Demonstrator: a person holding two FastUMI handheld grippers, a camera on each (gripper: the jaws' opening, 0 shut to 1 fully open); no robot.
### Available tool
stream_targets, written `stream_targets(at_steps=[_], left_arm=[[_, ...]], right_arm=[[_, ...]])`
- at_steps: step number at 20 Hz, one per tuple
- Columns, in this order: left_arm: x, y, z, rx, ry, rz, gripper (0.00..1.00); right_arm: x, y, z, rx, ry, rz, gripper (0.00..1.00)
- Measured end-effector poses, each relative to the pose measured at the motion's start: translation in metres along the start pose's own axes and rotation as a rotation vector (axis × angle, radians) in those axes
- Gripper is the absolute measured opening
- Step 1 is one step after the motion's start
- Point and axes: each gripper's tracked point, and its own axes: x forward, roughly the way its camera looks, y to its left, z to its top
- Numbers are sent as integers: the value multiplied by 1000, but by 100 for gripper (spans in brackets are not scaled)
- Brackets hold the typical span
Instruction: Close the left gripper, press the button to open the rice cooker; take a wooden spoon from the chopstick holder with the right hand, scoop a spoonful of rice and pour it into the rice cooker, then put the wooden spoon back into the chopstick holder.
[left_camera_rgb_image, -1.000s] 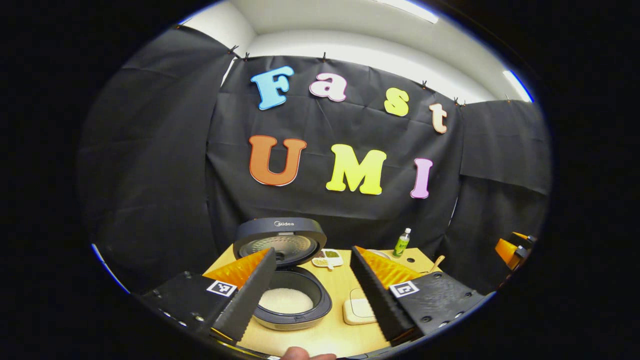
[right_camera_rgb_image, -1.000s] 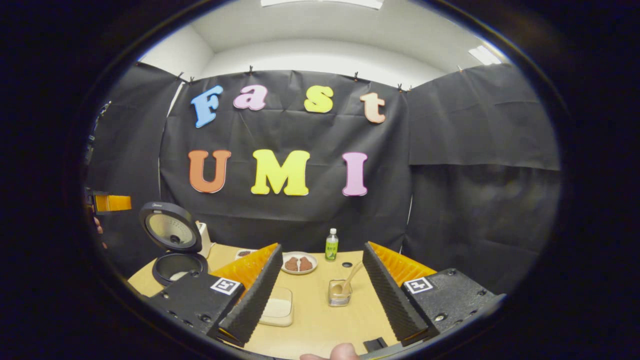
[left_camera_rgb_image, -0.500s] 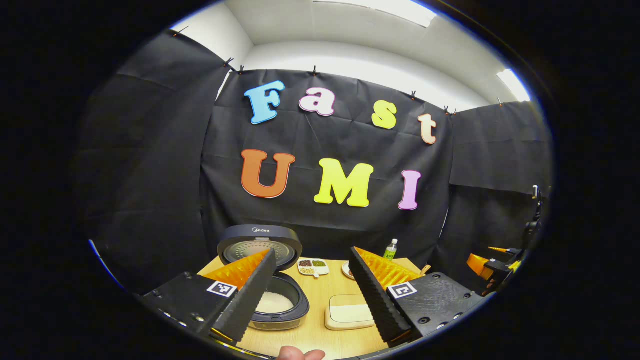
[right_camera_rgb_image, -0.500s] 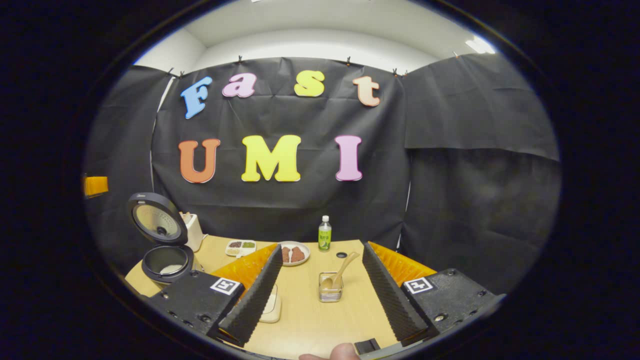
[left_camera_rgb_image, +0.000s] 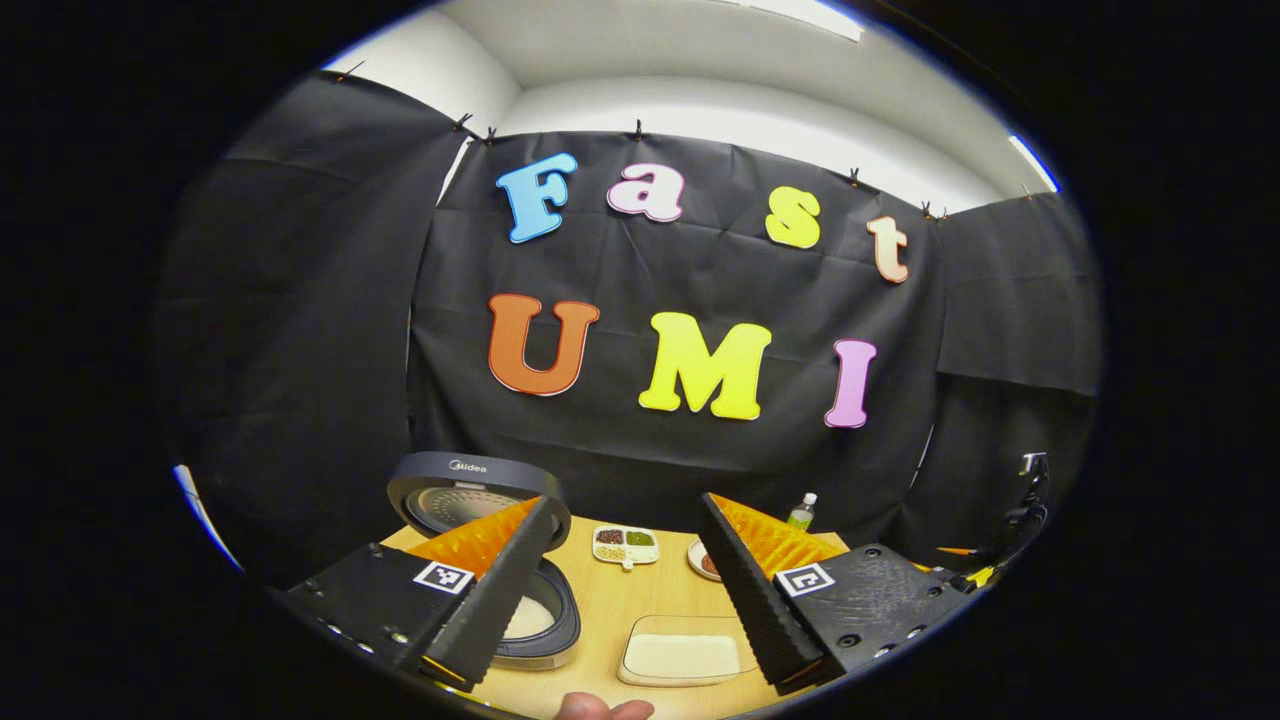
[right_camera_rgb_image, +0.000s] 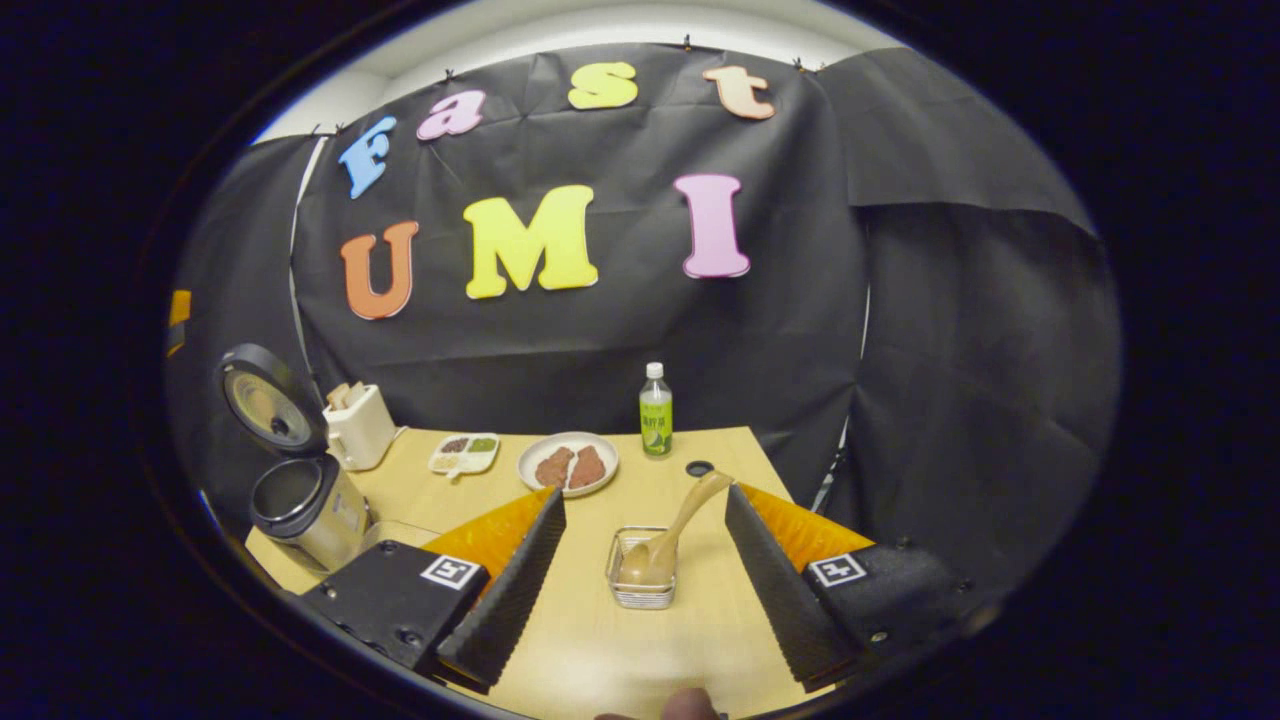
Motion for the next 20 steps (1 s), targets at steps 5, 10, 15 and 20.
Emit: stream_targets(at_steps=[5, 10, 15, 20], left_arm=[[25, -27, -2, -13, 25, 31, 95], [41, -24, -12, 13, 90, 73, 95], [45, -13, -22, 53, 127, 128, 95], [42, -9, -22, 44, 132, 149, 95]], right_arm=[[86, -29, -48, 76, 137, 41, 100], [140, -38, -85, 131, 237, 49, 93], [163, -38, -93, 121, 248, 63, 68], [166, -23, -93, 159, 262, 93, 29]])
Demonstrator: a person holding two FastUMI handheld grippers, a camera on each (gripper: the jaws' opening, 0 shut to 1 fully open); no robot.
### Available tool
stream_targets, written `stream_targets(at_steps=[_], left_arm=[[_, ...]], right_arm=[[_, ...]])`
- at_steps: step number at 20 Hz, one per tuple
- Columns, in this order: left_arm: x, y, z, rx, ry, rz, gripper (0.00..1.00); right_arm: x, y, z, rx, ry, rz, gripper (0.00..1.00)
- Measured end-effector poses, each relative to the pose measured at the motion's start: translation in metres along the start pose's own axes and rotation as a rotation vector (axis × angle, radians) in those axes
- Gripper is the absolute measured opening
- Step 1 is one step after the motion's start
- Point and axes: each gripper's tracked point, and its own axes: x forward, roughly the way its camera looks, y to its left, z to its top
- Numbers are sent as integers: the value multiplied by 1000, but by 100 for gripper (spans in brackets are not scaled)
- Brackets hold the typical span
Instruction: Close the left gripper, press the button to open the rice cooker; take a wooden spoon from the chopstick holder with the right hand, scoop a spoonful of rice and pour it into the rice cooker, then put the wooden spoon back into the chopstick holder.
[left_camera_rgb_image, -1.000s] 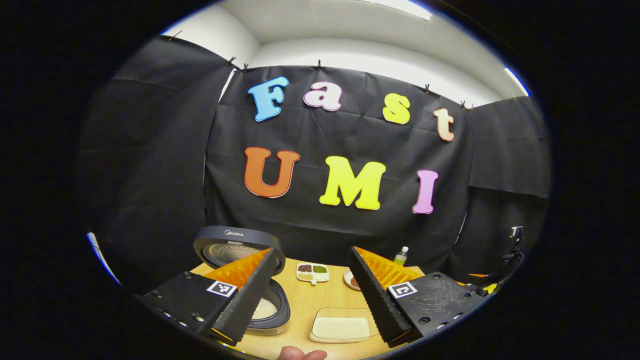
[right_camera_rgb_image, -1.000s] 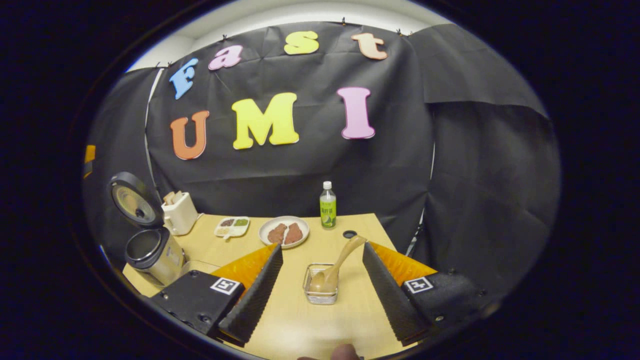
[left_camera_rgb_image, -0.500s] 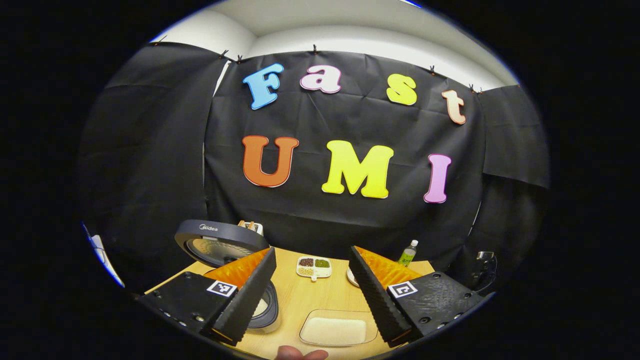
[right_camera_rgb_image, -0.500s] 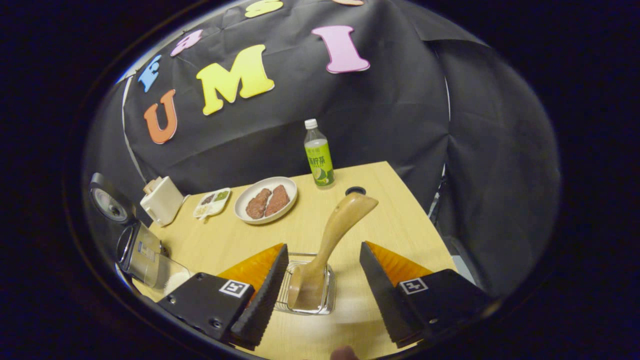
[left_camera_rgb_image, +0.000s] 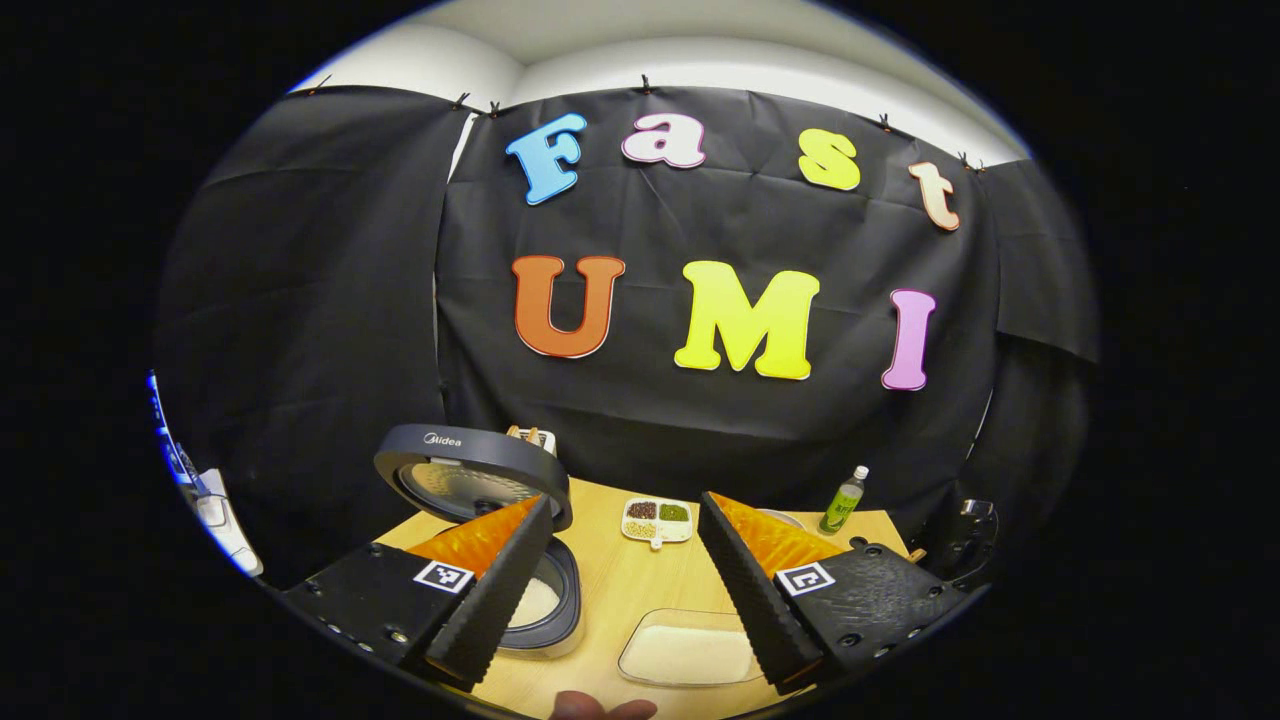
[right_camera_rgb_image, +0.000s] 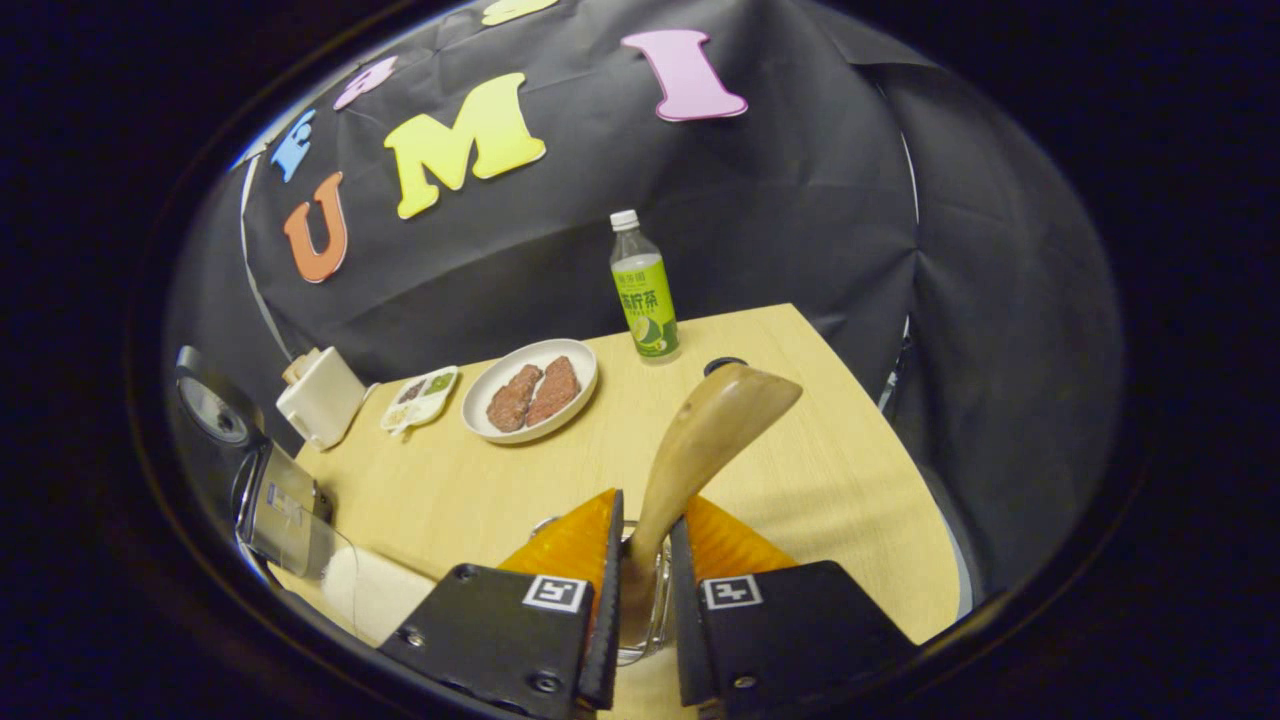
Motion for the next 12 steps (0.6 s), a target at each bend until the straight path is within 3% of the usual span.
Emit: stream_targets(at_steps=[6, 12], left_arm=[[-3, 7, 5, -28, -3, -15, 95], [-19, 33, 10, 17, -52, -63, 95]], right_arm=[[-21, 11, 6, 20, -12, -22, 9], [-63, 24, 49, 33, -151, -121, 8]])
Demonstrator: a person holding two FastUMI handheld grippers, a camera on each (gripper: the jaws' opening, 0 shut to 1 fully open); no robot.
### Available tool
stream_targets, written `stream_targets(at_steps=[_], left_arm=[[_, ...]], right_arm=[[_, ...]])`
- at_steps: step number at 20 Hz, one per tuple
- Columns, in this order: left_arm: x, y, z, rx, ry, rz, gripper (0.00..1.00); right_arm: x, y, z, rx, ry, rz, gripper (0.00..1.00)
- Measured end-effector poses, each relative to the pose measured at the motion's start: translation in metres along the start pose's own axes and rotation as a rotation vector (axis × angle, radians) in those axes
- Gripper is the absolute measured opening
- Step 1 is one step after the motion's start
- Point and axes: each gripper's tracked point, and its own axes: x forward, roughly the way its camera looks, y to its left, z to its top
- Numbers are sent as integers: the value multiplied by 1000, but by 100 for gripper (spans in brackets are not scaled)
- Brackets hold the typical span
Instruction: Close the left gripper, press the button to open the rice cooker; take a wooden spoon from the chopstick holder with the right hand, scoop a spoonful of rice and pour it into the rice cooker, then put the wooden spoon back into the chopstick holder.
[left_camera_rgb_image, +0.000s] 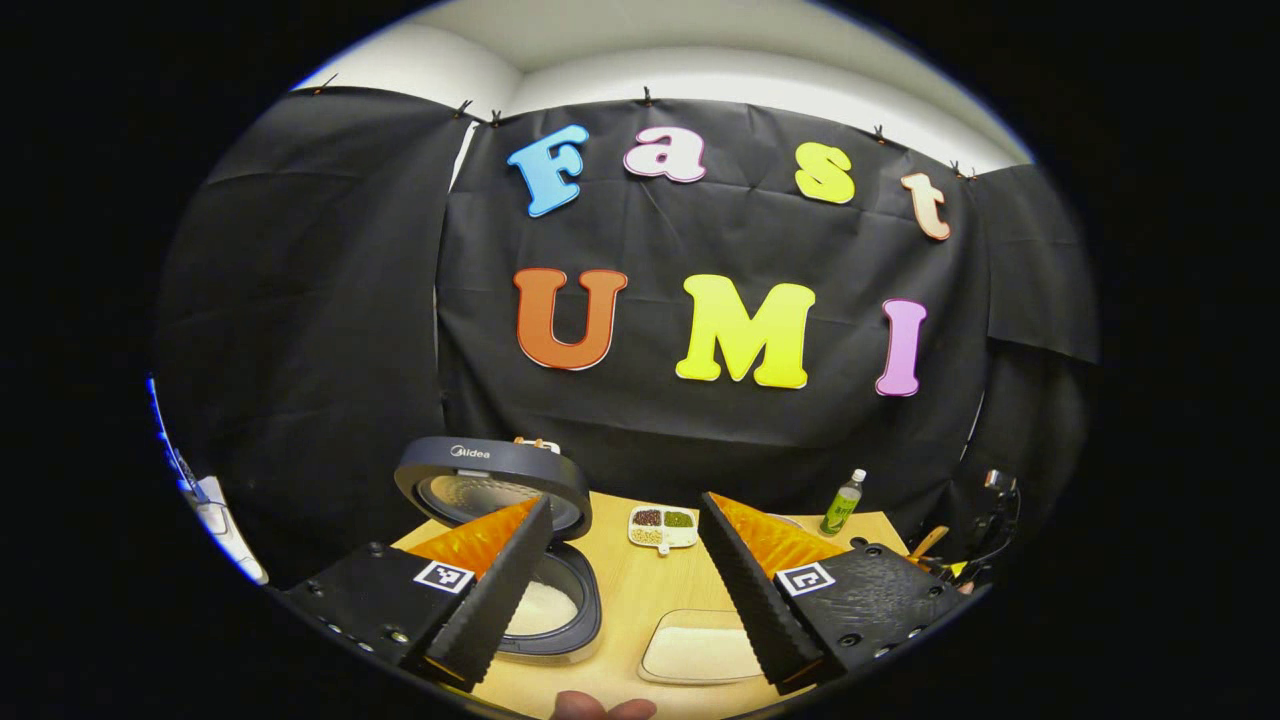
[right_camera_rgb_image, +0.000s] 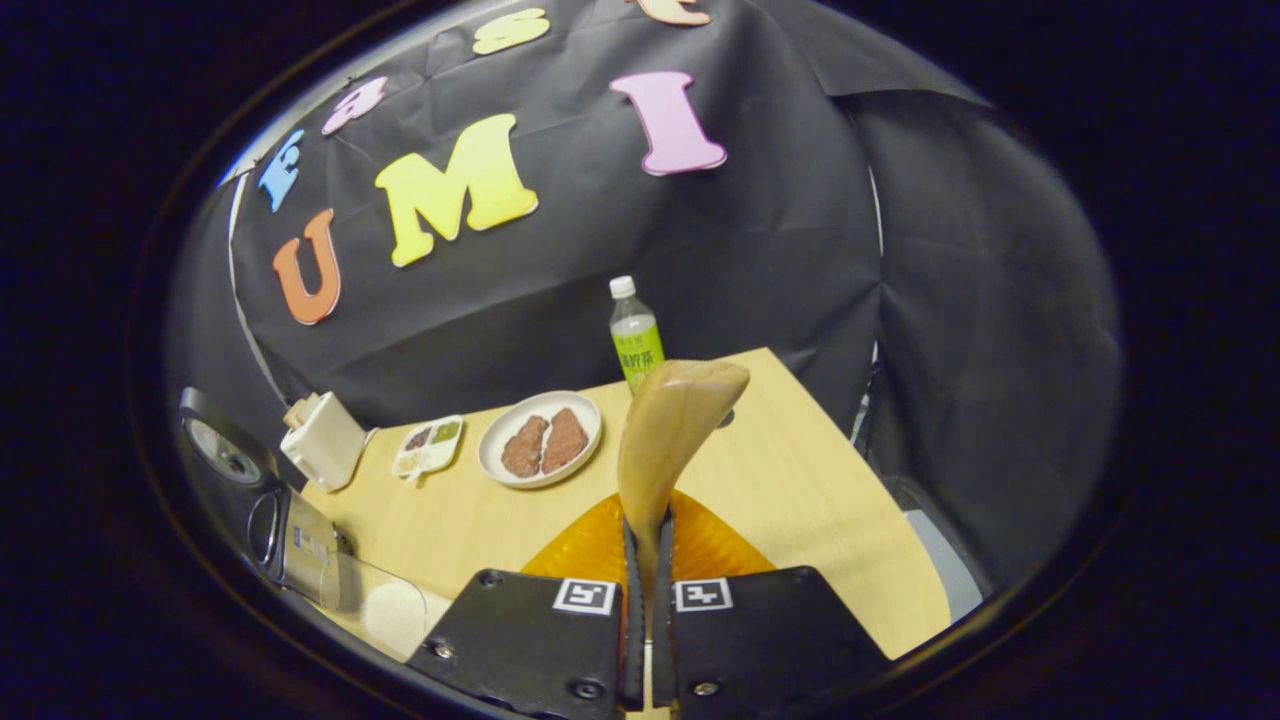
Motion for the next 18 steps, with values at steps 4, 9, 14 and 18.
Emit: stream_targets(at_steps=[4, 9, 14, 18], left_arm=[[-16, 34, -1, 46, -34, -64, 95], [-36, 86, -5, 72, -52, -138, 95], [-45, 126, -9, 54, -39, -168, 94], [-52, 153, -13, 22, -18, -156, 95]], right_arm=[[-51, 42, 23, -15, -69, -28, 8], [-106, 132, 13, -52, -110, -10, 8], [-119, 208, -49, -132, -58, 23, 8], [-95, 230, -100, -256, -15, -14, 8]])
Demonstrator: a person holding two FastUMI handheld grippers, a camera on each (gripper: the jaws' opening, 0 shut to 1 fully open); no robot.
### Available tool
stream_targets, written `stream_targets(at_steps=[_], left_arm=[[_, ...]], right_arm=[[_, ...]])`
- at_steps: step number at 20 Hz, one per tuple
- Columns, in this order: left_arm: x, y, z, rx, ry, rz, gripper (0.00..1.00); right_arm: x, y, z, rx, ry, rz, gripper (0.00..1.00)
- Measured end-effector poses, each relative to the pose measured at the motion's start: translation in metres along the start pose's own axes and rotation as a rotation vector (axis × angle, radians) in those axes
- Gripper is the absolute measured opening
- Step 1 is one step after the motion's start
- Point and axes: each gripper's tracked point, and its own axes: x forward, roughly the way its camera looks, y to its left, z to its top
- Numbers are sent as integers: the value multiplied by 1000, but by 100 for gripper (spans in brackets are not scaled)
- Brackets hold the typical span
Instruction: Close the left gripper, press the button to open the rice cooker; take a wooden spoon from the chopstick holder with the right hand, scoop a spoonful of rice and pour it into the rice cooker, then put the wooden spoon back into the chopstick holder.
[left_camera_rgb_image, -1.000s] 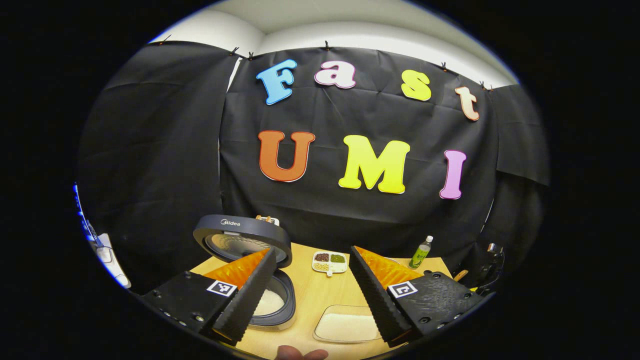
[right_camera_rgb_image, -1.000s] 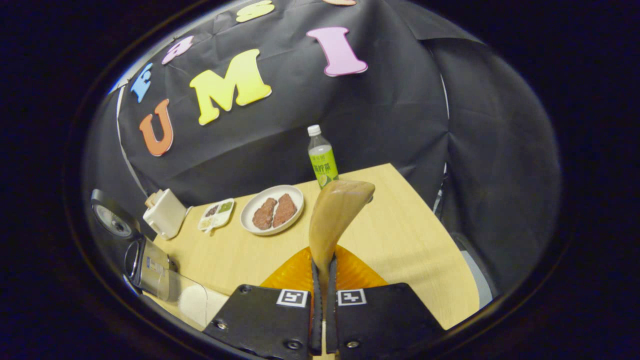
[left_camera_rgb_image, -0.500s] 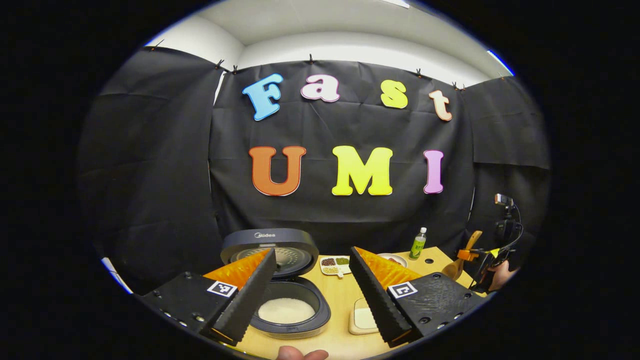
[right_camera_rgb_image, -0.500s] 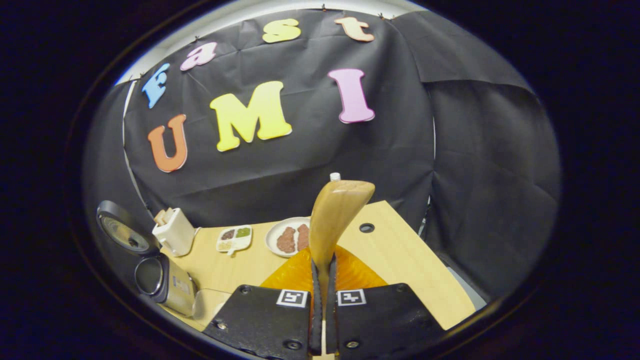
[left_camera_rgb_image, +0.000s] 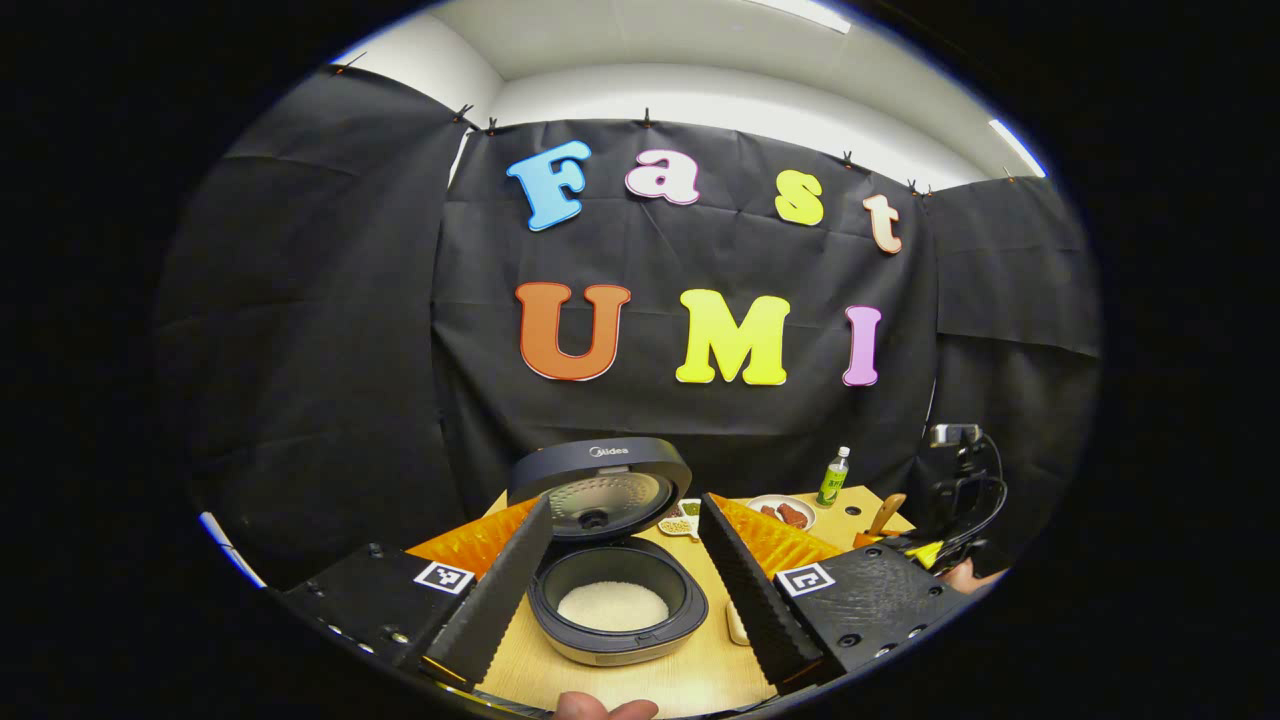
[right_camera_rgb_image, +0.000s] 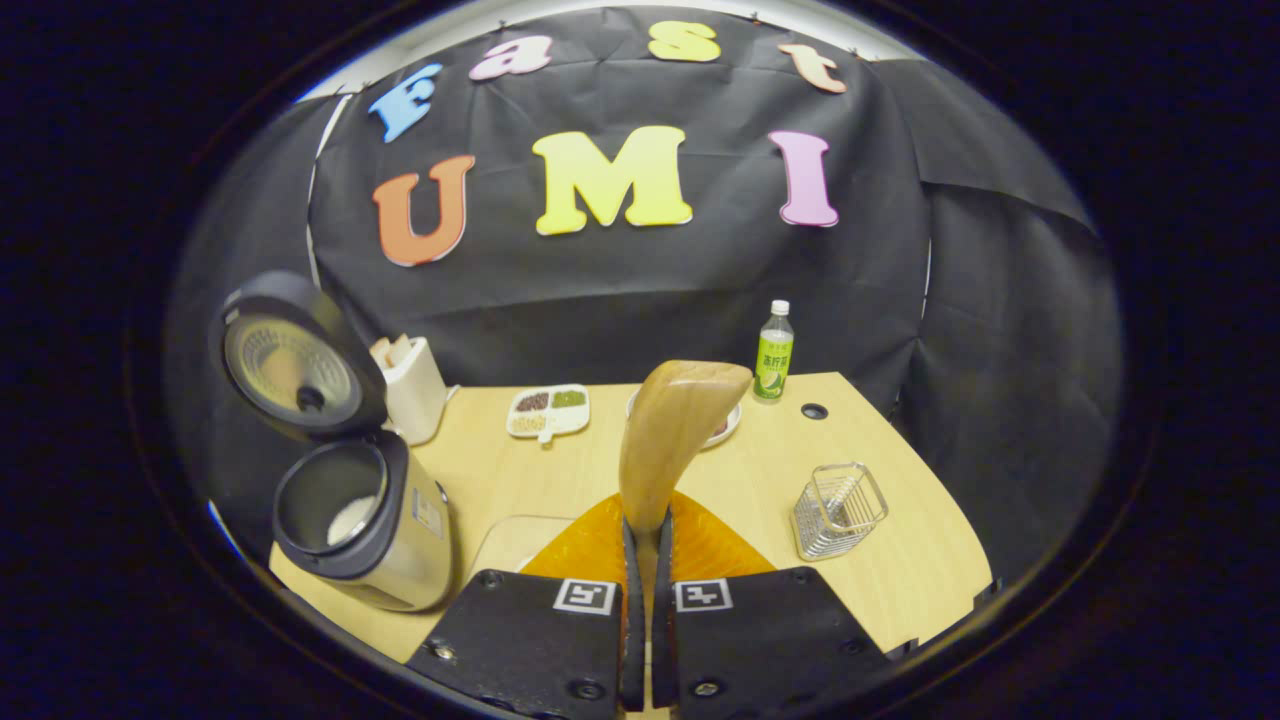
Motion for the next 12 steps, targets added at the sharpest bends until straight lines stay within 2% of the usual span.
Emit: stream_targets(at_steps=[3, 7, 12], left_arm=[[-7, 14, -9, 17, 29, 5, 95], [-15, 26, -19, 30, 55, 9, 95], [-21, 35, -20, 29, 61, 6, 95]], right_arm=[[19, 5, -24, -117, 10, -84, 8], [31, 3, -35, -304, -23, -208, 8], [39, 25, -61, -208, 21, -197, 8]])
